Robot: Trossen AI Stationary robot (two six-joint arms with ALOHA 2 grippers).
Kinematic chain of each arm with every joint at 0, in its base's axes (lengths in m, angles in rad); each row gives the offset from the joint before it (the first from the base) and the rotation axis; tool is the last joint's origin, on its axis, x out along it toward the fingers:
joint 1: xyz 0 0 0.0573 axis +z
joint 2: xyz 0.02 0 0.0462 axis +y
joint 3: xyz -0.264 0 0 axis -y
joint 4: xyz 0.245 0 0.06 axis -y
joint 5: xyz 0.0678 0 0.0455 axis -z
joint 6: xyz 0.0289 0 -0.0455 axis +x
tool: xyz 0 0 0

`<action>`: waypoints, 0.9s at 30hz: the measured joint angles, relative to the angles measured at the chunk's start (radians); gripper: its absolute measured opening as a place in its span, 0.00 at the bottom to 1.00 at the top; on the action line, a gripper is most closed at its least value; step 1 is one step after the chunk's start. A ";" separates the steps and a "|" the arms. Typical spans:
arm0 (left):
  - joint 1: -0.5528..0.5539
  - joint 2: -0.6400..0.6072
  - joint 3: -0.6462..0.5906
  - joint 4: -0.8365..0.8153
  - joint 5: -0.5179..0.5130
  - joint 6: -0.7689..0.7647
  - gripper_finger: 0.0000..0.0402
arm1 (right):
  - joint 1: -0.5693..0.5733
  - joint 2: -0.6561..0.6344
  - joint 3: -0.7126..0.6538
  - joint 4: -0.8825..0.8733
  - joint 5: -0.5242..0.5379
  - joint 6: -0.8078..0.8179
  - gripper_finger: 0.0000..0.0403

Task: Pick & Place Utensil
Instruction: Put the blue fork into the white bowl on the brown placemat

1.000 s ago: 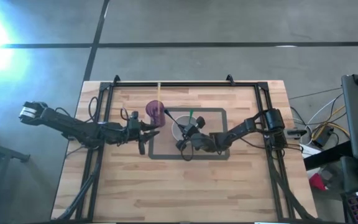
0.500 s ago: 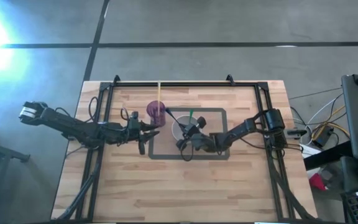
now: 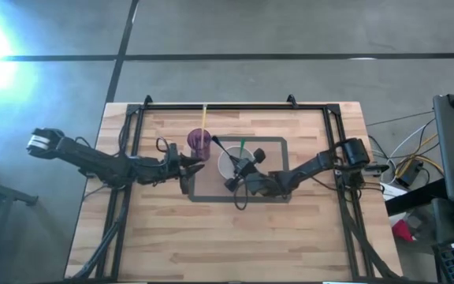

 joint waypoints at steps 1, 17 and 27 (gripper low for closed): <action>0.000 0.010 0.000 0.019 -0.001 0.000 0.27 | 0.002 -0.008 -0.003 -0.001 0.001 -0.009 0.02; 0.000 0.231 0.000 0.379 -0.025 0.079 0.27 | 0.107 -0.074 -0.026 0.239 0.020 -0.310 0.02; 0.000 0.371 0.000 0.635 -0.005 0.115 0.27 | 0.120 -0.074 -0.026 0.290 0.009 -0.344 0.02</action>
